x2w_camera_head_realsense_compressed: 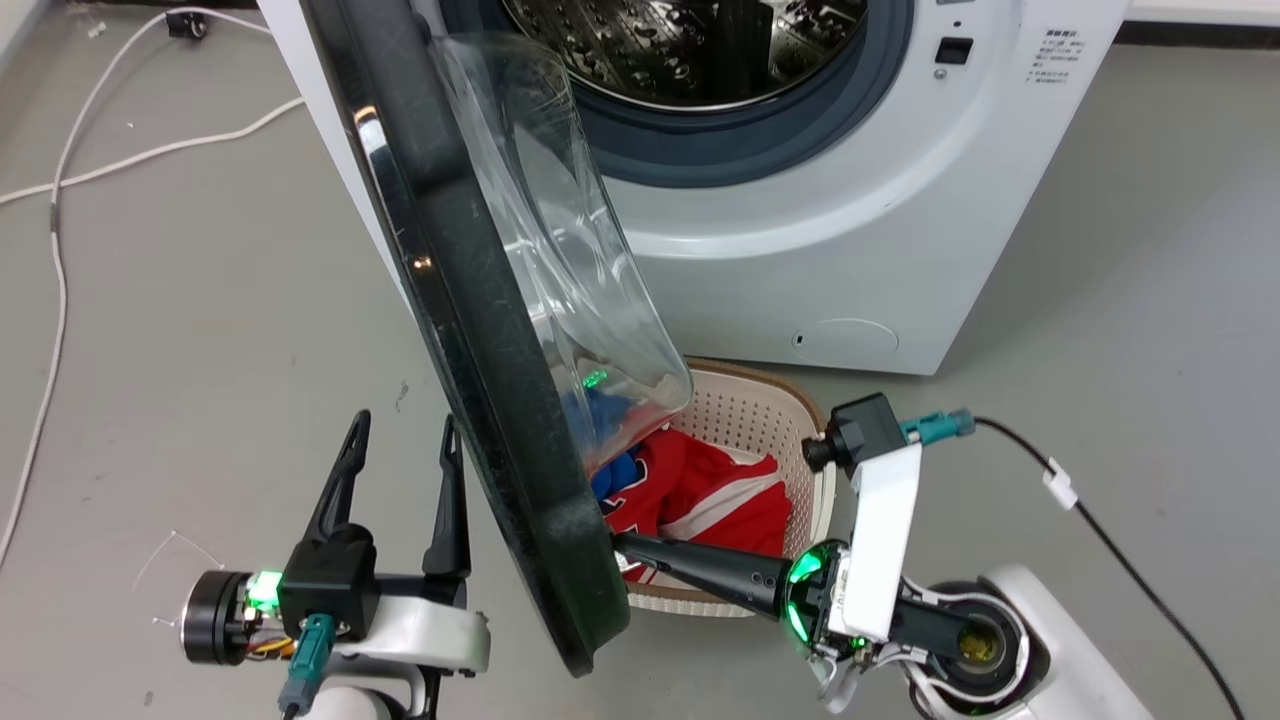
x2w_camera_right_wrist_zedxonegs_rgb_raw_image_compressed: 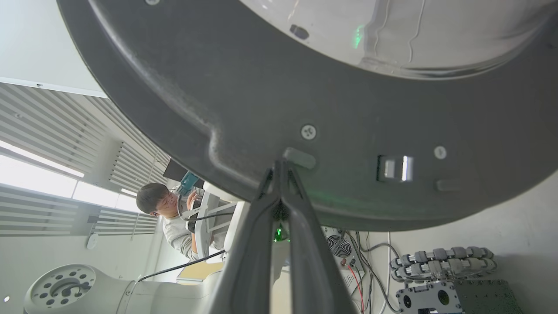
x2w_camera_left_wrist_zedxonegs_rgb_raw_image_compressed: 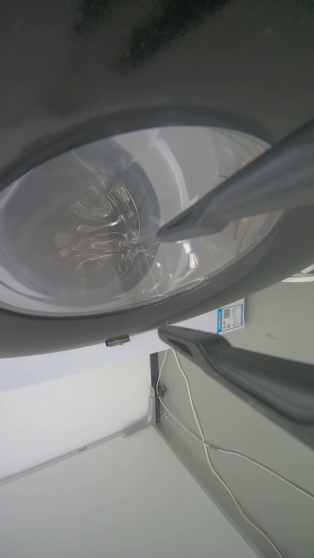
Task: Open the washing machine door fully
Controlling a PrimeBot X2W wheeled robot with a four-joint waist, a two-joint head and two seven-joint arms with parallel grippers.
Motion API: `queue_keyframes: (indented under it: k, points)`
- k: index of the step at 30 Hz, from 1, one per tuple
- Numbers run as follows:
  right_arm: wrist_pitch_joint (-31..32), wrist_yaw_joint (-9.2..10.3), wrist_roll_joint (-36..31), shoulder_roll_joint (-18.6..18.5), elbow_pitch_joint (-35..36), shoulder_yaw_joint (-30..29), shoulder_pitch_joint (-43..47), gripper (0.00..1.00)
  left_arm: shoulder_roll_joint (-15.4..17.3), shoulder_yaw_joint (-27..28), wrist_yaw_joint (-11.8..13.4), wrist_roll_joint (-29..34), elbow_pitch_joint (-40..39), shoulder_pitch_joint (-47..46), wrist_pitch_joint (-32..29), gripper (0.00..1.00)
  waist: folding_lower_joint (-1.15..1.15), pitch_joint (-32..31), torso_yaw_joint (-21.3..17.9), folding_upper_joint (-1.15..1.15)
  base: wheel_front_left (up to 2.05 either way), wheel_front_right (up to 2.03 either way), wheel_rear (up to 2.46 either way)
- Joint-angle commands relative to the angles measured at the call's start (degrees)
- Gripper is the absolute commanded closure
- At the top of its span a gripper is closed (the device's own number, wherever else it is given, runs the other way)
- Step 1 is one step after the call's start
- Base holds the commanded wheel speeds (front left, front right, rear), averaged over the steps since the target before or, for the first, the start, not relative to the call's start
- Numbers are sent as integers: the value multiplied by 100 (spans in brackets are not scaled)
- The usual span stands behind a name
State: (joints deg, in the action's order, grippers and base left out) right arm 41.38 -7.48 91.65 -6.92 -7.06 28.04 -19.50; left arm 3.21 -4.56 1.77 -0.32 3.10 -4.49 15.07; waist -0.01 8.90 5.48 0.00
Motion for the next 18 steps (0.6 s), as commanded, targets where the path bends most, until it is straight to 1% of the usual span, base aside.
queue_keyframes:
  k: [1, 5, 11, 12, 18]
  points:
    - [-44, -2, 53, 67, -36, -3, 141, 100, 32, 17, 33, 14, 9, 113, 16, 0, 1, -81, 2, 0, 0, 0, 0]
    - [-236, -2, 71, 95, -54, -143, 378, 100, 47, 22, 43, 18, 24, 242, 16, 0, 1, -221, -18, 0, 0, 0, 0]
    - [-869, -2, 28, 90, 195, -680, 812, 100, 53, 41, 90, 3, 47, 473, 16, 0, 1, -489, -98, 0, 0, 0, 0]
    - [-869, -2, 28, 90, 195, -680, 812, 100, 53, 41, 90, 3, 47, 473, 16, 0, 1, -489, -98, 0, 0, 0, 0]
    - [-1787, -2, -75, 145, 537, -1365, 1279, 100, 65, 35, 99, -6, 90, 648, 16, 0, 1, -772, -181, 0, 0, 0, 0]
